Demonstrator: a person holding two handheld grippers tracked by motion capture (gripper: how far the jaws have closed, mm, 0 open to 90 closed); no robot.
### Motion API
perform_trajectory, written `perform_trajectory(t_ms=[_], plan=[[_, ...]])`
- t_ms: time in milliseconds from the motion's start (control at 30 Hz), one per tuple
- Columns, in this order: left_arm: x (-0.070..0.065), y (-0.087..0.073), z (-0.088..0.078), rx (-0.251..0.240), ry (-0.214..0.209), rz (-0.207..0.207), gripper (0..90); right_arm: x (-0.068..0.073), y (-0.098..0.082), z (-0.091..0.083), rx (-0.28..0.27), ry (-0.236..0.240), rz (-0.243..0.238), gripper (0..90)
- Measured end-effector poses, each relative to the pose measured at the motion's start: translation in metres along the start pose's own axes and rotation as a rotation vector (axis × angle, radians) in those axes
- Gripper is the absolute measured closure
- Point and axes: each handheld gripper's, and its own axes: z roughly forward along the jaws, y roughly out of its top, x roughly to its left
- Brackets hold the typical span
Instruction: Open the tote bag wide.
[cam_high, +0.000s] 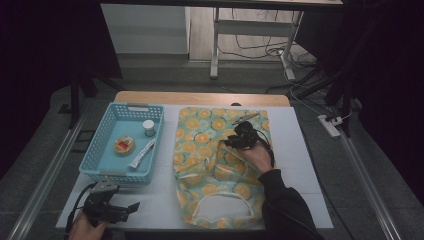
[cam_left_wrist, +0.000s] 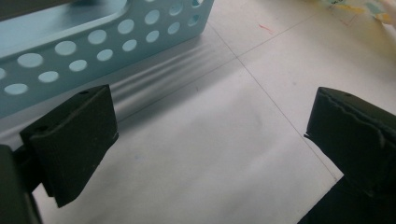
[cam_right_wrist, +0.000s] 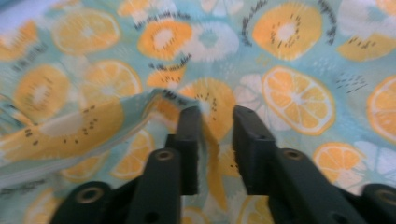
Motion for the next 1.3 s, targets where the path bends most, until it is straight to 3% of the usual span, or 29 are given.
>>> perform_trajectory(t_ms=[433, 867, 1100, 1300], plan=[[0.000, 0.000, 0.000, -0.001, 0.001, -0.002, 2.1, 0.013, 0.002, -0.033, -0.043, 0.021, 0.014, 36.7], [0.000, 0.000, 0.000, -0.001, 0.002, -0.001, 2.1, 0.043, -0.013, -0.052, -0.036, 0.048, -0.023, 10.0], [0.000, 0.000, 0.000, 0.001, 0.003, -0.001, 2.1, 0.064, -0.025, -0.054, -0.006, 0.110, -0.060, 1.6], [0.000, 0.000, 0.000, 0.000, 0.004, 0.000, 2.1, 0.086, -0.038, -0.050, 0.033, 0.147, -0.097, 0.0]])
